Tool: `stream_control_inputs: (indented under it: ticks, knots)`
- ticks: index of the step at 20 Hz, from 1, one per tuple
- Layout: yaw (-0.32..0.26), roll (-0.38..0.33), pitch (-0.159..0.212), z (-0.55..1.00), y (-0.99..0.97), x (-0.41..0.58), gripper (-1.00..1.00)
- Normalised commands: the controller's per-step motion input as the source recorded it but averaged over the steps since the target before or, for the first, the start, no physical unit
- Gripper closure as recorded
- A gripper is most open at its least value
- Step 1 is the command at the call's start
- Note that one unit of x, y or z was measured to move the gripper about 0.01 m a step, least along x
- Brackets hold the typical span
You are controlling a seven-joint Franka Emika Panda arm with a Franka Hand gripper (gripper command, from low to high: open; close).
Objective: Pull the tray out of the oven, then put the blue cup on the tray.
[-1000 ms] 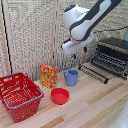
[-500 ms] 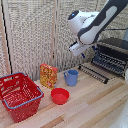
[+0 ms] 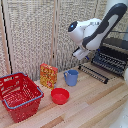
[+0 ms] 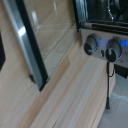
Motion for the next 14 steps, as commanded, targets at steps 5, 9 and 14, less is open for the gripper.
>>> stream_control_inputs:
  ticks: [5,9,14]
  knots:
    - [0.104,-0.199,0.011,0.0,-0.54,0.0,-1.0]
    - [0.141,-0.073,0.014,-0.02,-0.69,0.116,-1.0]
    - [0.122,-0.041,-0.005,0.0,-0.79,0.148,-1.0]
